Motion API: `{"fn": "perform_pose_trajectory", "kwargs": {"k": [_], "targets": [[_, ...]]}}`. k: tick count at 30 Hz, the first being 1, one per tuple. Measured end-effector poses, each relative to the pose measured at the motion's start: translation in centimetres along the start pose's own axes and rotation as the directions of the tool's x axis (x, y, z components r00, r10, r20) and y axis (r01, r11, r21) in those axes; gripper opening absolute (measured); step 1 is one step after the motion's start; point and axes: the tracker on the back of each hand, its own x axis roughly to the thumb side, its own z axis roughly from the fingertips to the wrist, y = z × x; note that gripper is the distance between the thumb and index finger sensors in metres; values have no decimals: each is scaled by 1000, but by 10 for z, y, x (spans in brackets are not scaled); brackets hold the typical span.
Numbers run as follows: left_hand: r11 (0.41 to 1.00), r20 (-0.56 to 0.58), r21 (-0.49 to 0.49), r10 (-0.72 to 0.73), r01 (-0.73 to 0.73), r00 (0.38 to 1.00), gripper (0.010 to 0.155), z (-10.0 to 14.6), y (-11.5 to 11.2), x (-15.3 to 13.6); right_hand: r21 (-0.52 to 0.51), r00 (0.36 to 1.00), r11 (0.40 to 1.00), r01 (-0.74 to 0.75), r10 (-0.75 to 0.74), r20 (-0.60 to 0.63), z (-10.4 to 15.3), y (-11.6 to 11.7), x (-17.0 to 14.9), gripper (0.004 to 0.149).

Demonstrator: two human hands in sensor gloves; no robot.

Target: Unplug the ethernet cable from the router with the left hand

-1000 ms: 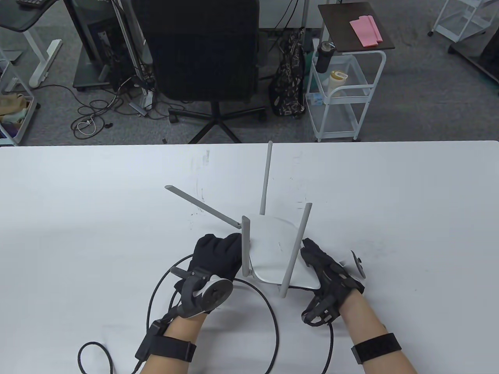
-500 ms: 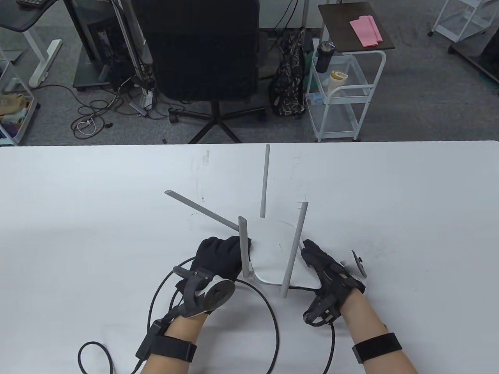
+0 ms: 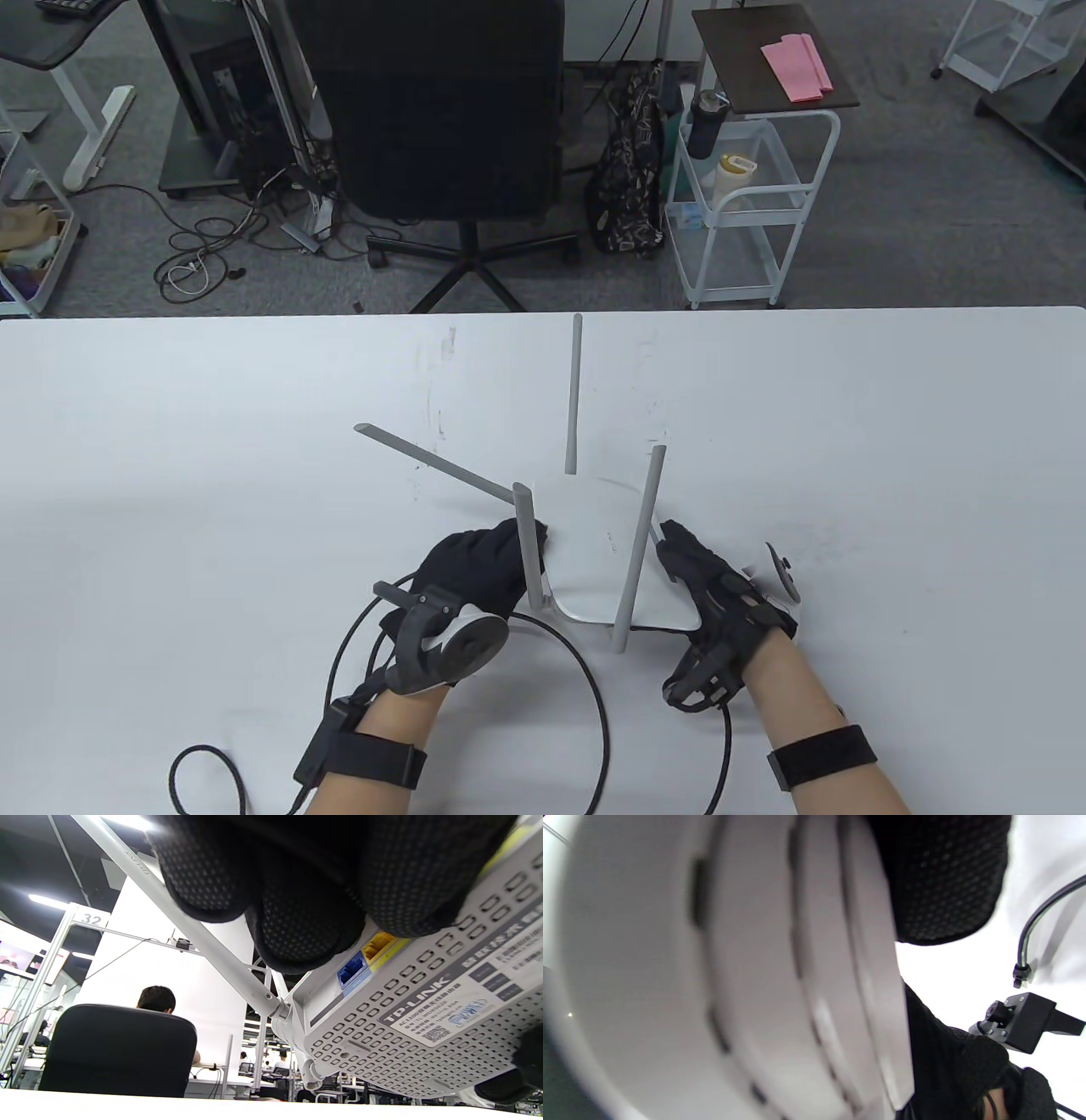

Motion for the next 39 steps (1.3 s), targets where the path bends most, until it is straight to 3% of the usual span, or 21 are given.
{"fn": "perform_pose_trajectory", "kwargs": {"k": [18,21,33,39], "targets": [[986,-31,-51,155,-156,988,47,-5,1,-6,7,1000,1000,6,-5,-15,0,0,1,80],[984,-25,-56,169,-170,985,47,-5,1,-6,10,1000,1000,-8,8,-12,0,0,1,86],[967,37,-98,240,-235,970,46,-11,5,-9,52,999,998,-44,45,-16,-2,-5,9,82],[987,4,-61,152,-151,988,46,-8,2,-9,-58,997,996,-71,72,11,3,5,8,80]]}}
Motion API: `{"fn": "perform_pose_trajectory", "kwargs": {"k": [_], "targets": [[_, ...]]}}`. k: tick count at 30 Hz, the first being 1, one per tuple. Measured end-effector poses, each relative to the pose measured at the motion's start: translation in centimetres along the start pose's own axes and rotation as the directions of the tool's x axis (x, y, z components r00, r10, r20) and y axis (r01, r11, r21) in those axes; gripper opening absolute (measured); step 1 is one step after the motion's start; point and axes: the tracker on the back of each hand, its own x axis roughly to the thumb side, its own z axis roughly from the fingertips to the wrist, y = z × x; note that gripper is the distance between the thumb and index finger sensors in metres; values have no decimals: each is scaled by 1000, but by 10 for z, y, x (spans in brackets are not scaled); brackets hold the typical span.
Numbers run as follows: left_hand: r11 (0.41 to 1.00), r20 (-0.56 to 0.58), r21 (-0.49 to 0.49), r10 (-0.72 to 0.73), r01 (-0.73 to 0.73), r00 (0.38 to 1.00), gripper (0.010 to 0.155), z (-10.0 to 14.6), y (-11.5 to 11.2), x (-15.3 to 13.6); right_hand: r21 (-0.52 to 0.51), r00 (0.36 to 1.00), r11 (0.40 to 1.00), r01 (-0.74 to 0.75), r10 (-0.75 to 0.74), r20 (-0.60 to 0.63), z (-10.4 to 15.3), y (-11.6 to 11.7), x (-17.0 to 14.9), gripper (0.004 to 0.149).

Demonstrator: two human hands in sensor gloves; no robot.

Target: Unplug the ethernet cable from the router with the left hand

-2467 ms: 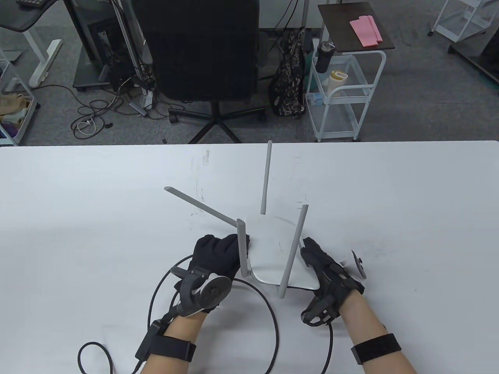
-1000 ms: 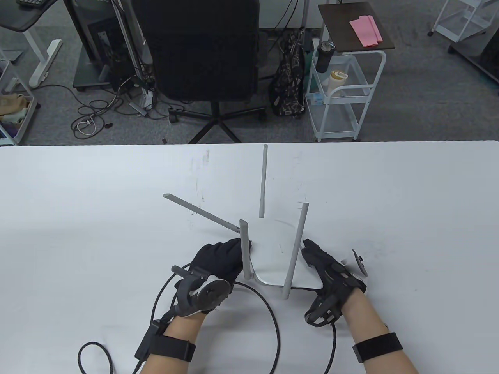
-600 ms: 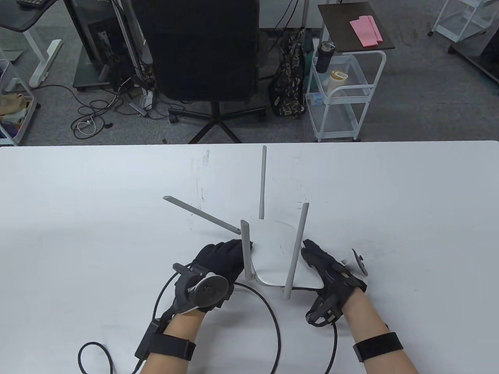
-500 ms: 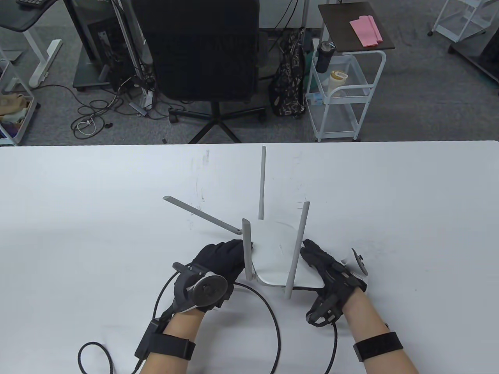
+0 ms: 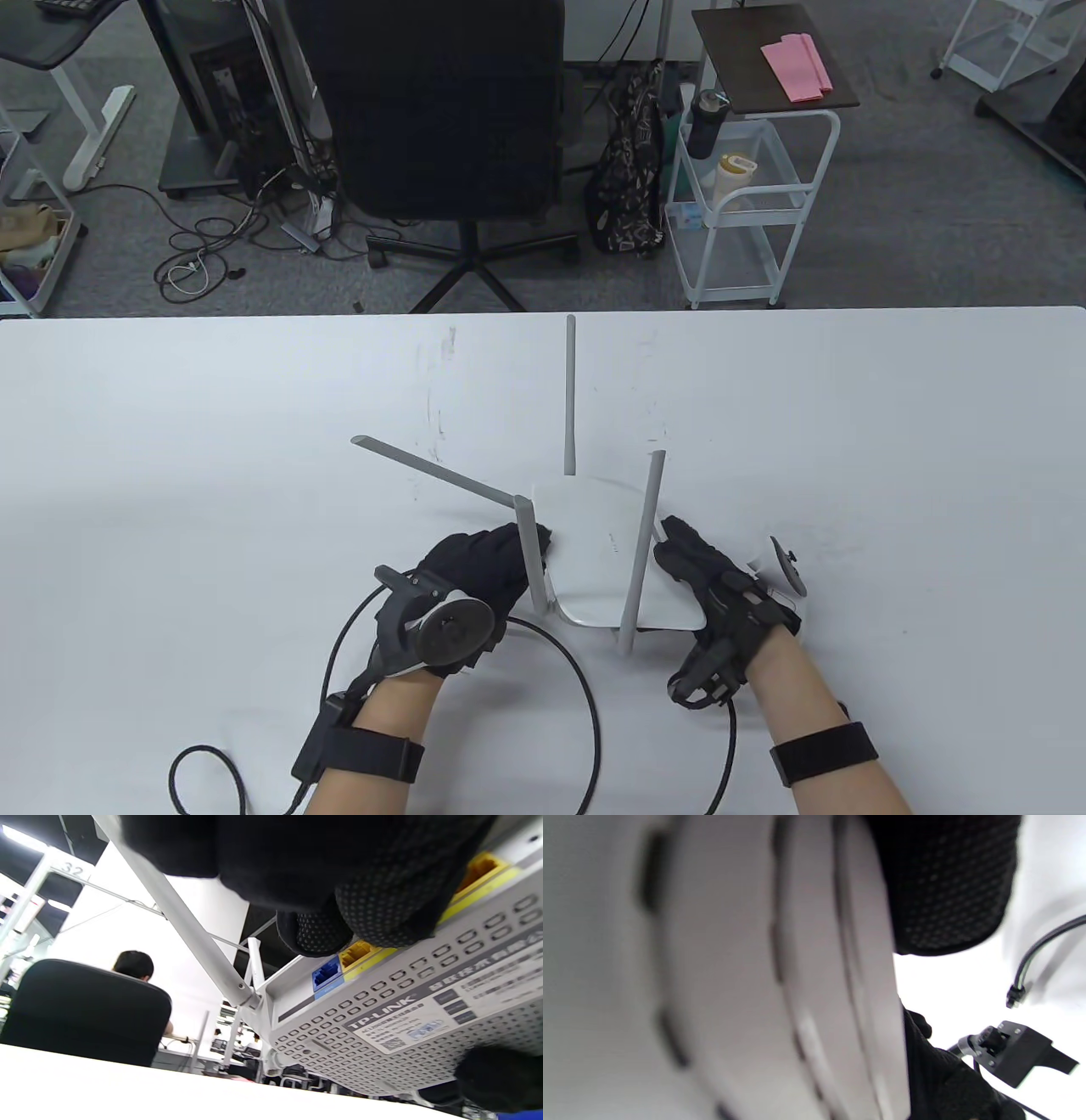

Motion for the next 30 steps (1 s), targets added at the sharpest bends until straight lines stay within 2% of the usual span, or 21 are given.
{"fn": "perform_pose_trajectory", "kwargs": {"k": [3,6,8,11,14,17,19,23,26,28,30], "targets": [[999,-13,-4,37,-37,999,46,0,0,-6,-16,1000,1000,-15,15,14,1,4,-2,80],[994,9,-32,106,-106,994,46,0,3,-12,47,1000,999,-18,19,-2,-2,2,-1,80],[994,16,-41,103,-102,995,46,-2,5,-12,62,1000,998,-10,10,-3,-3,2,0,80],[982,24,-78,177,-174,984,46,-4,7,-17,94,1000,996,-4,4,3,-5,1,1,79],[991,29,-65,119,-117,992,45,-3,7,-14,71,1000,997,1,-2,2,-5,1,0,79],[1000,26,0,-6,6,1000,45,-1,6,-5,5,1000,1000,6,-6,12,-1,4,0,78],[999,5,-6,45,-45,999,45,0,5,-8,-18,1000,1000,-7,8,30,2,5,1,78],[990,18,-42,134,-133,991,45,-1,7,-13,49,1000,999,-16,15,17,-1,3,2,78],[992,40,-58,117,-114,992,45,-2,8,-10,86,1000,996,2,-2,-2,-4,-2,1,77],[990,43,-75,121,-118,992,45,-3,7,-9,72,1000,997,-7,7,-3,-4,-4,1,77],[994,39,-47,97,-96,994,45,-3,6,-7,65,1000,998,3,-3,6,-3,-4,1,77]]}}
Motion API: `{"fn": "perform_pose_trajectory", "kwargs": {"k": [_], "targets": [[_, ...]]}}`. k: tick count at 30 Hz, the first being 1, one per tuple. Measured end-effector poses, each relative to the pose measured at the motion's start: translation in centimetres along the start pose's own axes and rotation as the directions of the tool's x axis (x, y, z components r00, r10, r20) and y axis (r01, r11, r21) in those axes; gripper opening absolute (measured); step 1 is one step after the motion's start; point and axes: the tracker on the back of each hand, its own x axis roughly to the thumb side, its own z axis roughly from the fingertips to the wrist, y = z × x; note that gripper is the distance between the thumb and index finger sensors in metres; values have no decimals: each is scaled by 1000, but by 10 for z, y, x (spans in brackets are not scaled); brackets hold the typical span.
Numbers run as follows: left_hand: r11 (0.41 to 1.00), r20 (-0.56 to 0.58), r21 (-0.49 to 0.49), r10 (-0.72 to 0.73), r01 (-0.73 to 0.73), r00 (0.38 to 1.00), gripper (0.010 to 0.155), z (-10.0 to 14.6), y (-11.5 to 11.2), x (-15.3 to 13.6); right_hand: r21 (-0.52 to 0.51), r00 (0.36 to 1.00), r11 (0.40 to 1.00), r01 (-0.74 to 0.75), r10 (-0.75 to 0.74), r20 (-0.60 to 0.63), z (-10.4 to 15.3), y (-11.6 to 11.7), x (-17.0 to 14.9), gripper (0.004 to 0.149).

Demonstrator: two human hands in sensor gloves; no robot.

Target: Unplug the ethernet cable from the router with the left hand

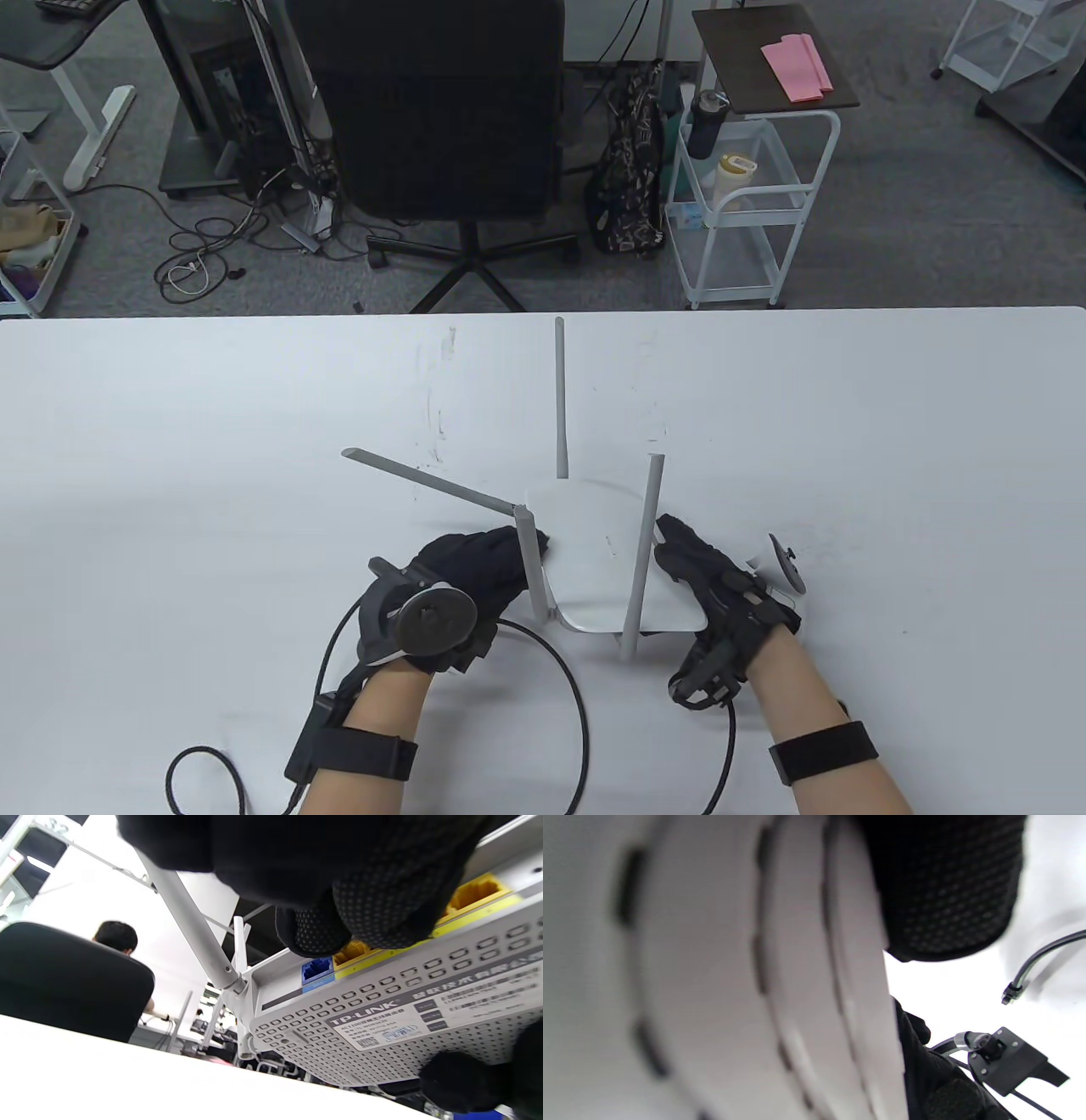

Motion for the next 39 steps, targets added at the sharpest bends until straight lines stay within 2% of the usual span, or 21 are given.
{"fn": "perform_pose_trajectory", "kwargs": {"k": [4,7,9,14,18,24,32,36,39], "targets": [[995,-24,41,-89,90,996,46,2,-1,3,-61,1000,998,-1,3,23,2,6,0,77],[1000,-20,9,0,0,1000,45,1,1,-5,-53,999,998,-42,43,21,2,7,2,77],[999,-19,-13,52,-52,998,46,1,1,-6,11,999,999,-41,41,12,0,4,2,77],[999,-13,-37,24,-24,1000,46,0,1,-6,-12,1000,1000,-24,24,0,0,4,0,76],[996,-17,24,-81,81,997,46,2,1,-1,-63,999,998,-23,25,23,2,9,0,76],[998,-13,-19,61,-61,998,46,0,4,-7,8,999,999,-33,33,18,1,6,4,76],[997,-10,26,-74,74,997,46,3,0,0,-44,999,998,-33,34,39,3,8,3,76],[999,-3,-2,-36,36,999,46,2,1,-1,-24,999,999,-32,33,23,2,5,5,76],[998,-1,14,-59,59,998,46,3,0,1,-30,999,999,-35,36,31,3,5,5,76]]}}
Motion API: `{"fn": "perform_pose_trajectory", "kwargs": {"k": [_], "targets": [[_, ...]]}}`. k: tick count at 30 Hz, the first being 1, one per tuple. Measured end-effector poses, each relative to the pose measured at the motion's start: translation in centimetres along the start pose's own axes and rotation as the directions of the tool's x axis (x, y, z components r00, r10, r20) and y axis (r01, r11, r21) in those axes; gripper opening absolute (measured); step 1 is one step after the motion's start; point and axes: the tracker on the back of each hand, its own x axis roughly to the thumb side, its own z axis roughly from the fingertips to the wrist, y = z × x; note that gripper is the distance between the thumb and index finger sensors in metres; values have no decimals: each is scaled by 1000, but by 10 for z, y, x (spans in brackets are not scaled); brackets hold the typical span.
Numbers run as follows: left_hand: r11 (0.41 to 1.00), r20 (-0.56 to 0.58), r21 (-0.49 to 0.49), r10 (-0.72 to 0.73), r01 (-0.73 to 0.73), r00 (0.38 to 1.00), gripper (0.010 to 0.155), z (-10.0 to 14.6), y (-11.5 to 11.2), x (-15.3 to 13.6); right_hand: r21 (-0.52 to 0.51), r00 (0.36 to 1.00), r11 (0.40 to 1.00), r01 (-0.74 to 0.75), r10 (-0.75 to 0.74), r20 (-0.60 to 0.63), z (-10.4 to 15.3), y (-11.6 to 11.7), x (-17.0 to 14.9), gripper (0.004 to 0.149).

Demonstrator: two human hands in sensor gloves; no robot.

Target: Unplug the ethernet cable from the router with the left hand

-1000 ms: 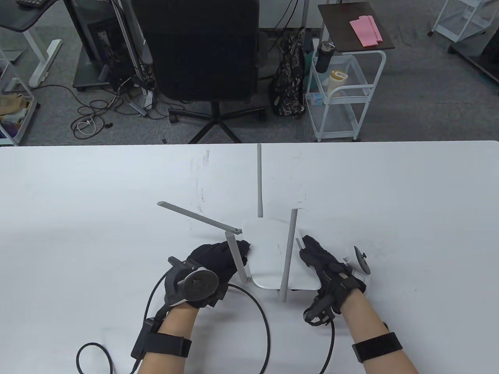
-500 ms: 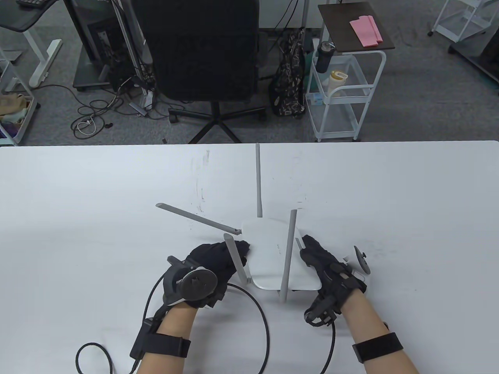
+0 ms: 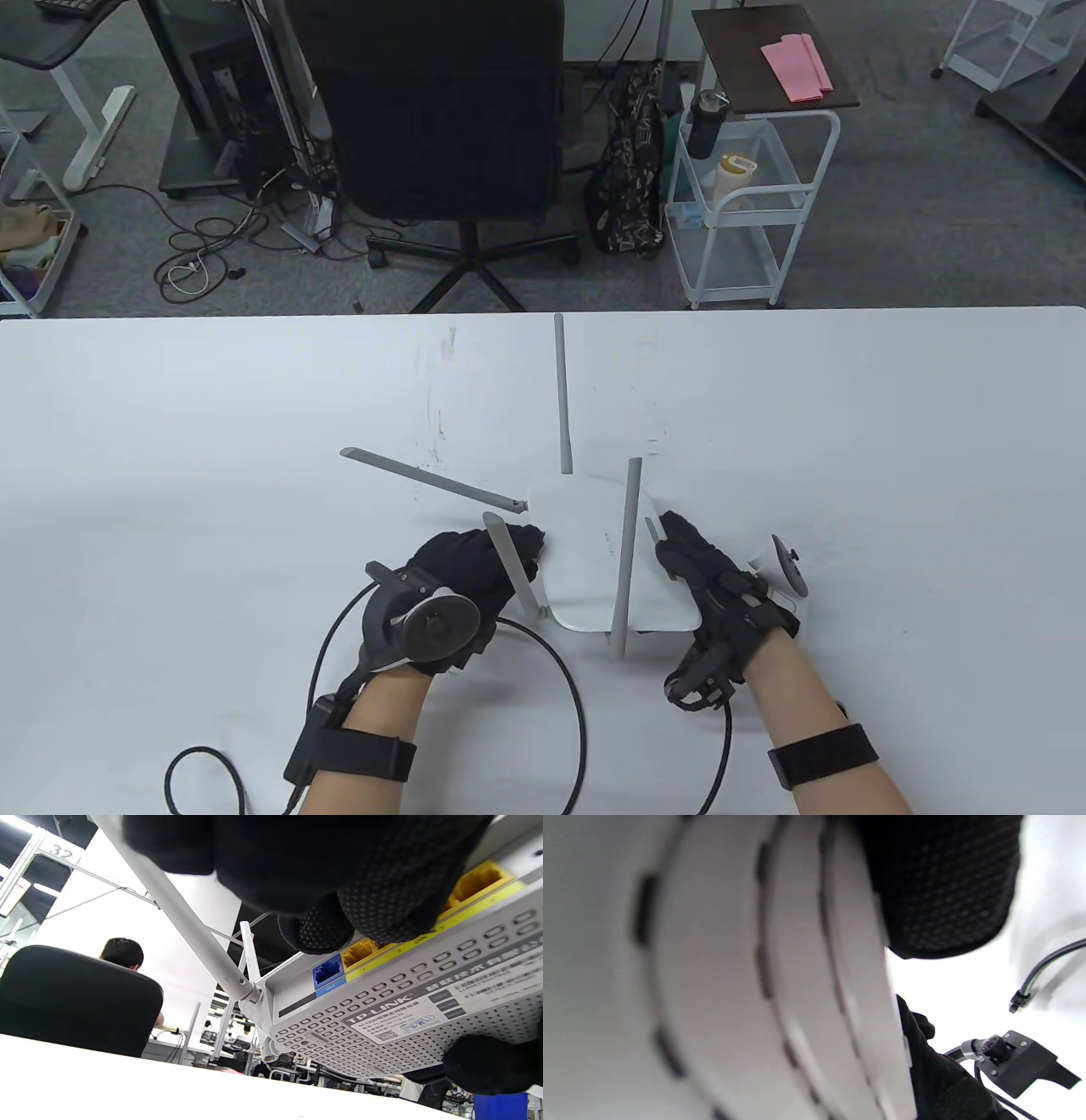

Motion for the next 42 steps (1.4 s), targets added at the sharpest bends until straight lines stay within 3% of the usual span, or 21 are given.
{"fn": "perform_pose_trajectory", "kwargs": {"k": [8,14,17,20,25,34,42], "targets": [[998,-2,33,-47,47,999,47,1,1,3,3,1000,1000,5,-5,24,-1,-1,-1,75],[1000,12,-13,1,-1,1000,47,1,0,1,32,1000,999,1,-1,-8,-3,-8,-2,75],[993,1,24,-120,120,993,47,2,2,3,-22,999,1000,-20,21,30,-2,-9,1,75],[999,-31,0,-46,46,998,47,3,1,-6,-44,999,999,10,-8,50,0,-18,2,75],[995,-50,-14,-103,103,993,48,5,-2,-11,-80,996,997,23,-16,82,1,-25,5,75],[984,-73,-92,-162,155,984,50,7,-11,-17,-124,993,992,1,14,121,3,-34,9,75],[944,-126,-278,-219,177,968,51,7,-27,-27,-150,990,988,-34,54,132,5,-37,11,73]]}}
